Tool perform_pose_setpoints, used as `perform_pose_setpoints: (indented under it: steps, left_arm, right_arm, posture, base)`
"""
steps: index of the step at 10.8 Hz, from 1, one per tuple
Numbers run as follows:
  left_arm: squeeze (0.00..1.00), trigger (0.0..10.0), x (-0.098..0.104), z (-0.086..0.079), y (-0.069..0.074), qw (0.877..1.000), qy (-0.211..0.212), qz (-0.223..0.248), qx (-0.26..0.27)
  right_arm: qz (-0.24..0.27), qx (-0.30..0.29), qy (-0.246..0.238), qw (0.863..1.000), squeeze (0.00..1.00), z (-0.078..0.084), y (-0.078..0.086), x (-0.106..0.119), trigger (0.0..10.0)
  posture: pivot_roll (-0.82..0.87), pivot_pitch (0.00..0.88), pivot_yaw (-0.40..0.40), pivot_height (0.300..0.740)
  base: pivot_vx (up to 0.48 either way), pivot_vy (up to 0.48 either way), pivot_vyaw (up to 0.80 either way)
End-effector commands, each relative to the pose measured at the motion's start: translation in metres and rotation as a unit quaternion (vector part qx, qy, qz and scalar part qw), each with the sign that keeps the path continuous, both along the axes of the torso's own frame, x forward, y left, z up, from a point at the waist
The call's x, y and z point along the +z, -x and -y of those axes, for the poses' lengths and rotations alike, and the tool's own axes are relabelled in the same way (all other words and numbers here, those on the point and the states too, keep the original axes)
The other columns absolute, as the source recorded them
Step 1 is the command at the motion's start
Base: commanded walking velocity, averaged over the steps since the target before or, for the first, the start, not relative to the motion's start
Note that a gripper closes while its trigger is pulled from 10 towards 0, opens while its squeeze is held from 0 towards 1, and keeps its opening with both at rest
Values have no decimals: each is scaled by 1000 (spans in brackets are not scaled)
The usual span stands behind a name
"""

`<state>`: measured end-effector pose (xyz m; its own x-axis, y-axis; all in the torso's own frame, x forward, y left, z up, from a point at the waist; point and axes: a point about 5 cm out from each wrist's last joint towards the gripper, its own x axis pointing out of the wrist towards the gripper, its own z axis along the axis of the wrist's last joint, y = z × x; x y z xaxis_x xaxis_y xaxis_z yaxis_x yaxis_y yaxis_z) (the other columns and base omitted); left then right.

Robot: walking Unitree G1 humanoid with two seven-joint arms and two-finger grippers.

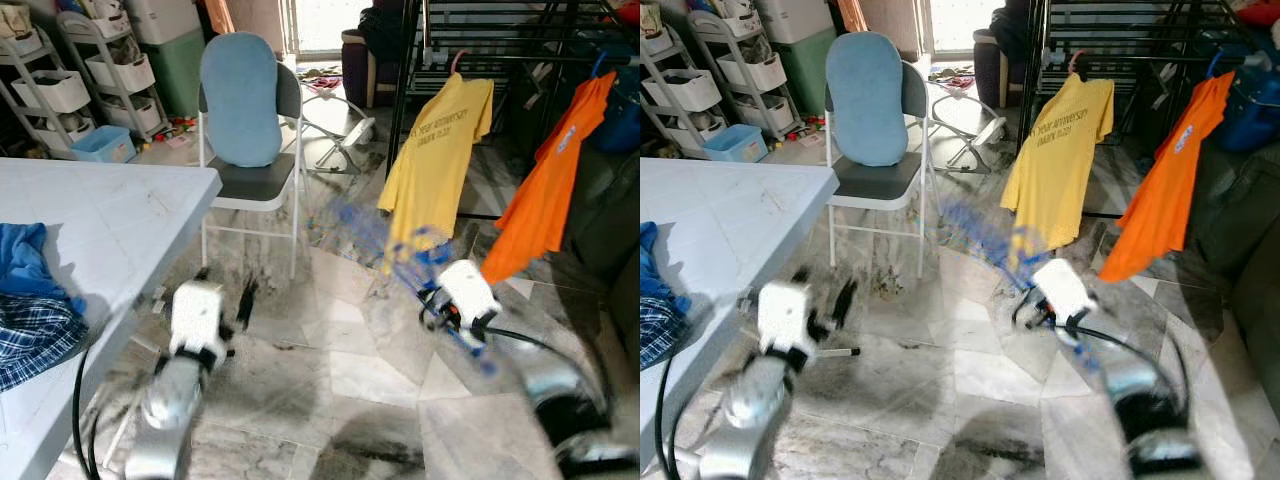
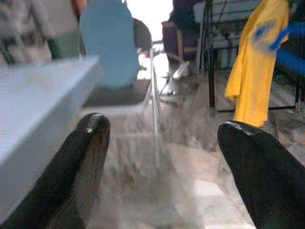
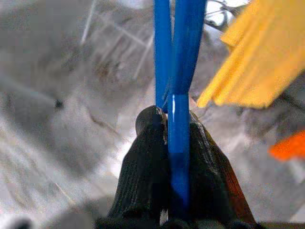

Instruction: Hang hanger

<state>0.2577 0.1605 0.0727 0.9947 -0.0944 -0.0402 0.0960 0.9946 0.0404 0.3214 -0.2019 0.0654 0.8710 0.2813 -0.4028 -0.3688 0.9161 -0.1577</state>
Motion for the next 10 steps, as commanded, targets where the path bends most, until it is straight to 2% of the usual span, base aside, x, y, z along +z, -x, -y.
perform_pose_setpoints:
  steps: [1, 2, 3, 4, 5, 6, 7, 8, 9, 10]
  left_arm:
    - [741, 10000, 2, -2, 3, 1000, 20, -3, 17]
    - [0, 10000, -1, 2, 7, 999, 34, -12, 16]
    - [0, 10000, -3, 7, 12, 998, 52, -23, 13]
    - [0, 10000, -6, 10, 14, 997, 62, -35, 10]
    - [0, 10000, -8, 13, 14, 996, 76, -47, 2]
    - [0, 10000, -9, 14, 12, 995, 87, -53, 2]
    - [0, 10000, -8, 14, 10, 995, 87, -54, 3]
    - [0, 10000, -7, 15, 9, 994, 89, -56, 3]
    - [0, 10000, -8, 16, 9, 994, 91, -59, 3]
    - [0, 10000, -8, 16, 9, 994, 92, -61, 3]
  right_arm:
    - [33, -74, -58, 995, 0, 0, -4, 12, 0]
    - [42, -135, -94, 985, 0, 0, -1, 12, 0]
    - [58, -155, -115, 979, 0, -9, 7, 14, 0]
    - [50, -163, -143, 975, 0, -16, 15, 13, 3490]
    - [37, -173, -148, 973, 0, -22, 20, 11, 10000]
    - [28, -177, -133, 975, 0, -27, 20, 10, 10000]
    - [48, -177, -108, 977, 0, -31, 19, 16, 10000]
    - [34, -203, -96, 974, 0, -29, 20, 14, 10000]
    - [37, -163, -119, 979, 0, -29, 21, 17, 10000]
    - [39, -154, -116, 980, 0, -29, 22, 18, 10000]
  posture:
    - [-71, 0, 62, 740]
    - [-74, 0, 61, 740]
    - [-75, 0, 59, 740]
    - [-77, 0, 60, 740]
    - [-81, 0, 63, 740]
    - [-87, 0, 64, 740]
    - [-87, 0, 64, 740]
    - [-90, 0, 62, 740]
    - [-91, 0, 59, 740]
    - [-92, 0, 58, 740]
  base:
    - [0, 0, 0]
    - [0, 0, 0]
    - [0, 0, 0]
    - [0, 0, 0]
    - [0, 0, 0]
    - [0, 0, 0]
    - [0, 0, 0]
    - [0, -300, 0]
    - [0, -277, 0]
    - [0, -281, 0]
